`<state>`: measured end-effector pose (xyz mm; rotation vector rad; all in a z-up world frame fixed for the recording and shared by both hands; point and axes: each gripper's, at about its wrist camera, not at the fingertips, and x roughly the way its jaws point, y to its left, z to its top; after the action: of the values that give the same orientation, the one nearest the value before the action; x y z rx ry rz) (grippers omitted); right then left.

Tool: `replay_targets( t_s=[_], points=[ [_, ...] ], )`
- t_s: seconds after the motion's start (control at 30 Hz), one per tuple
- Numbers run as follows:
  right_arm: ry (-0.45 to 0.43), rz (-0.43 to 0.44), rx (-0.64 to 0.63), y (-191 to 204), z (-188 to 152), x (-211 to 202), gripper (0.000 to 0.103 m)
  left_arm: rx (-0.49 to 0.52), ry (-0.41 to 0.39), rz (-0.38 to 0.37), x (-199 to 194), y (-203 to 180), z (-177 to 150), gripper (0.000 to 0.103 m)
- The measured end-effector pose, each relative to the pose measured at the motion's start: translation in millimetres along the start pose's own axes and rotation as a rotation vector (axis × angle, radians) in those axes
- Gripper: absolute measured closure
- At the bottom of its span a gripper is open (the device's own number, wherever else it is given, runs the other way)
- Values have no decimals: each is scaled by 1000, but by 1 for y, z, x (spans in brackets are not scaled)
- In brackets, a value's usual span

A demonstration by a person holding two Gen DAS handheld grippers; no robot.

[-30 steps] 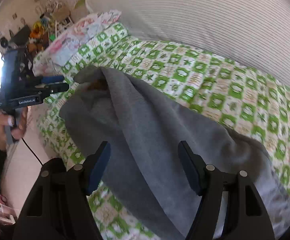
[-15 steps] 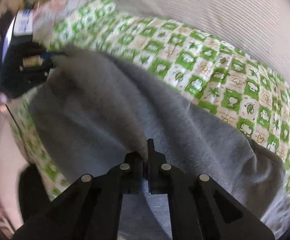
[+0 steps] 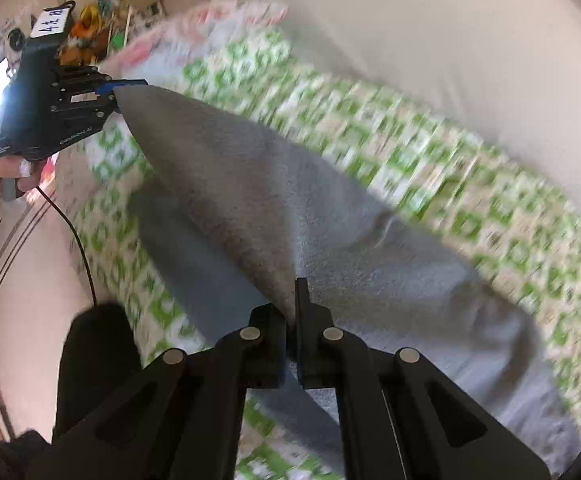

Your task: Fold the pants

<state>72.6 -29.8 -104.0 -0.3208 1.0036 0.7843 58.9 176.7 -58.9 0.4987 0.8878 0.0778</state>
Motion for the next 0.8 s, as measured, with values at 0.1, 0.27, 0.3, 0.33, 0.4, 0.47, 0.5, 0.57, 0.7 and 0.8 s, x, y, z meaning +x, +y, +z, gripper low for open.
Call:
replay_targets(
  t_s=[0.1, 0.27, 0.3, 0.33, 0.4, 0.47, 0.5, 0.57, 0.7, 0.8],
  points=[
    [61, 5, -6, 7, -17, 28, 99, -41, 56, -30, 16, -10, -29, 96],
    [117, -10, -11, 19, -35, 56, 99, -105, 93, -61, 28, -18, -57, 96],
    [119, -6, -5, 21, -37, 56, 99, -115, 95, -66, 29, -18, -61, 96],
    [114, -2, 1, 22, -39, 54, 99, -122, 97, -70, 29, -19, -64, 96],
    [106, 1, 2, 25, -44, 49, 99, -134, 95, -83, 26, -21, -69, 96],
    [102, 0, -4, 29, -48, 44, 99, -134, 85, -89, 23, -23, -73, 96],
    [99, -1, -7, 30, -51, 41, 99, -132, 82, -92, 21, -24, -74, 96],
    [96, -13, -17, 33, -53, 41, 94, -123, 99, -101, 26, -27, -77, 94],
    [188, 40, 29, 29, -62, 72, 63, -131, 154, -122, 39, -29, -87, 80],
    [171, 101, 54, 27, -66, 65, 52, -147, 151, -110, 23, -24, -91, 75]
  ],
)
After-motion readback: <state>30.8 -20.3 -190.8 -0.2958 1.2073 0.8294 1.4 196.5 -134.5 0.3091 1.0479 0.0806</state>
